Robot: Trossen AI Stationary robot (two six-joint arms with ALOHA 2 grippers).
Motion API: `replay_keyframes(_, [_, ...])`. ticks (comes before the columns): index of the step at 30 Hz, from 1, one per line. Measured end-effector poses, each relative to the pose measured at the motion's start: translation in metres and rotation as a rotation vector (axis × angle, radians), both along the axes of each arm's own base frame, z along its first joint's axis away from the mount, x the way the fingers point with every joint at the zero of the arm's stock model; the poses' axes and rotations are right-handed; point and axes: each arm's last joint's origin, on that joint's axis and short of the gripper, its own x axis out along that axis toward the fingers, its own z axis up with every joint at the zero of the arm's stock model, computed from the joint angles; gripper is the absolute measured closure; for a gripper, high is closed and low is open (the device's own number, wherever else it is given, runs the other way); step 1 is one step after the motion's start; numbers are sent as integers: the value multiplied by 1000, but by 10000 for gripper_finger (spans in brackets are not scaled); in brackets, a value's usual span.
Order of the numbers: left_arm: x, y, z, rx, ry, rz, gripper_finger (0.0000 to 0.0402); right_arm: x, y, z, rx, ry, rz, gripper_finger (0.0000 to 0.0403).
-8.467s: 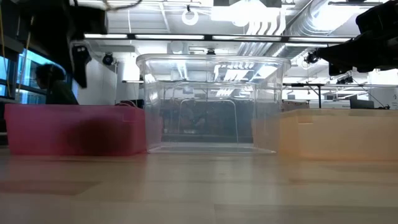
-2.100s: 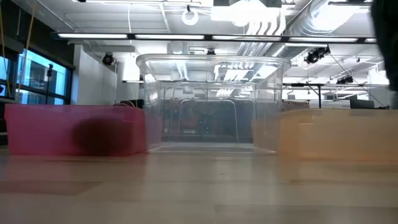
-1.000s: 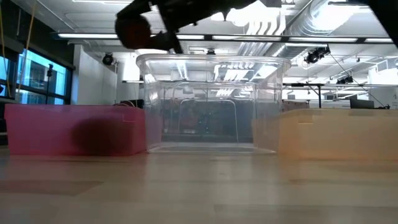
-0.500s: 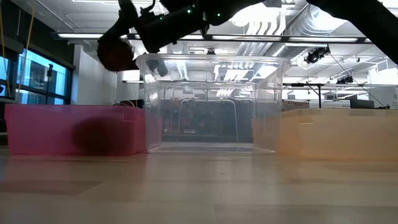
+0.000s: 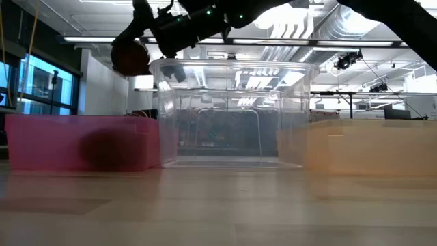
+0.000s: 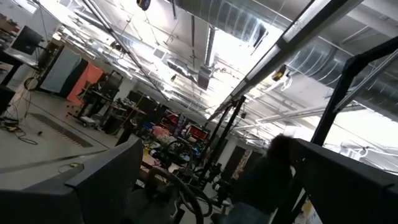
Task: Sort produce into baskets
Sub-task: Put the red apple into the pink bin, then put the yellow lemon into the transparent bin
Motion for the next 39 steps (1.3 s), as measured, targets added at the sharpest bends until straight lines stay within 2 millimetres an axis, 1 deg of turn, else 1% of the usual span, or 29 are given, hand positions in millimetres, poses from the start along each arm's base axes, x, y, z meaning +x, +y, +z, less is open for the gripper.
replay_keyframes(4, [0,0,0,0,0,0,9,0,0,0,-12,0,15,18])
replay_keyframes(5, [0,0,0,1,0,1,9,0,-1,0,-12,0,25,11])
replay_keyframes(6, [0,0,0,1,0,1,9,0,-2,1,-15,0,31,10])
replay_keyframes(8, [0,0,0,1,0,1,9,0,-6,6,-29,-12,29,19])
replay_keyframes(12, [0,0,0,1,0,1,9,-2,-19,23,-87,-42,28,35])
replay_keyframes(14, [0,0,0,0,0,0,9,-5,-25,36,-127,-42,48,36])
replay_keyframes(17, [0,0,0,-17,-1,-7,9,-13,-34,57,-199,-17,104,36])
replay_keyframes(20, [1,0,-2,-28,21,-10,9,-26,-39,73,-256,68,181,36])
replay_keyframes(25, [5,0,-12,-80,116,-71,9,-59,-31,90,-308,285,288,36])
replay_keyframes(27, [8,-2,-15,-83,155,-123,9,-73,-24,92,-314,381,319,36])
replay_keyframes(30, [15,-4,-20,-102,211,-182,9,-95,-15,93,-326,513,315,36])
replay_keyframes(32, [22,-7,-26,-113,273,-211,9,-110,-7,95,-335,551,289,36])
replay_keyframes(34, [33,-10,-34,-125,355,-250,9,-131,1,99,-330,565,242,36])
replay_keyframes(36, [46,-16,-48,-142,495,-294,9,-155,11,103,-321,559,178,36])
replay_keyframes(39, [63,-31,-71,-131,718,-381,9,-192,27,96,-277,547,78,36])
